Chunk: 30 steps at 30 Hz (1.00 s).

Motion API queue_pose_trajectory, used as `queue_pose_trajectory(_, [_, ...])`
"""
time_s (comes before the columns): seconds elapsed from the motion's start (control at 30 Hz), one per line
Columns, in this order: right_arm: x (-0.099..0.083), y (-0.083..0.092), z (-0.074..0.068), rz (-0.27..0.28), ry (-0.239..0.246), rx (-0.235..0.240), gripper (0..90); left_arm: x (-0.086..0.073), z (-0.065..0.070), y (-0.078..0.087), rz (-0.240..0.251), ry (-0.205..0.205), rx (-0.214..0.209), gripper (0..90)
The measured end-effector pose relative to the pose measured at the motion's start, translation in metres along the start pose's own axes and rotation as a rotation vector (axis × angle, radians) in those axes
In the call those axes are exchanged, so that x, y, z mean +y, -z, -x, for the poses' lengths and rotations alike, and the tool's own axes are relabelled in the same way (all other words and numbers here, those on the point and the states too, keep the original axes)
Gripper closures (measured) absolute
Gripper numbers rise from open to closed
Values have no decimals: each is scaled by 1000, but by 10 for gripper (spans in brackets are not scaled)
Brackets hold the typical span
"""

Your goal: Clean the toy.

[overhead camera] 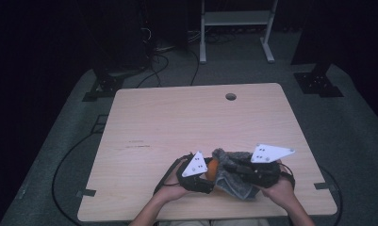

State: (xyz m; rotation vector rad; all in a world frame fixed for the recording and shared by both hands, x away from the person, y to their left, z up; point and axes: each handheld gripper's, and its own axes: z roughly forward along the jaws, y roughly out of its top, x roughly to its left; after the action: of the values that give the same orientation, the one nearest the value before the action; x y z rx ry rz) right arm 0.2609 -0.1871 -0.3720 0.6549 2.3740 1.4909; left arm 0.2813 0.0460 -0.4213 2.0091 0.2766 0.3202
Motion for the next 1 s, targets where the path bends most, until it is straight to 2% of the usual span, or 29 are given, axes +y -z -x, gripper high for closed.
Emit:
queue_pose_trajectory(0.03, [3,-2,-5,-11,26,-17,756,1,0,2,-2,0,-1,322])
queue_pose_trajectory(0.07, [4,-4,-5,-12,32,-22,755,0,0,3,-6,3,6,324])
queue_pose_trajectory(0.13, [0,-5,2,-12,-3,-29,755,-5,-4,5,-31,10,12,325])
queue_pose_trajectory(0.17, [-5,-6,7,-25,-20,-53,755,-8,-7,6,-22,27,4,325])
queue_pose_trajectory(0.2, [-12,-6,15,-25,-40,-52,753,-11,-9,6,-16,45,-1,326])
queue_pose_trajectory(0.27, [-25,-3,29,-10,-115,-32,752,-12,-11,7,-13,59,-5,325])
queue_pose_trajectory(0.37, [-37,5,45,-16,-178,-67,751,-12,-13,7,-3,67,-14,315])
queue_pose_trajectory(0.43, [-44,7,51,-34,-198,-98,751,-14,-15,7,18,80,-29,267])
queue_pose_trajectory(0.5, [-49,7,55,-33,-230,-86,751,-17,-18,5,28,99,-55,181])
queue_pose_trajectory(0.63, [-48,4,52,-37,-204,-85,749,-22,-21,5,4,107,-67,102])
queue_pose_trajectory(0.73, [-48,2,51,-40,-208,-74,748,-28,-20,0,-6,100,-80,100])
queue_pose_trajectory(0.77, [-48,2,51,-43,-205,-76,747,-29,-19,0,-1,89,-78,117])
queue_pose_trajectory(0.83, [-49,2,52,-45,-206,-82,747,-26,-16,3,12,66,-53,215])
queue_pose_trajectory(0.9, [-48,4,51,-32,-211,-102,753,-18,-15,8,36,66,-41,280])
queue_pose_trajectory(0.93, [-46,5,50,-22,-213,-109,755,-13,-13,11,56,60,-41,295])
queue_pose_trajectory(1.0, [-42,5,48,-3,-213,-98,755,-2,-13,20,97,77,-65,298])
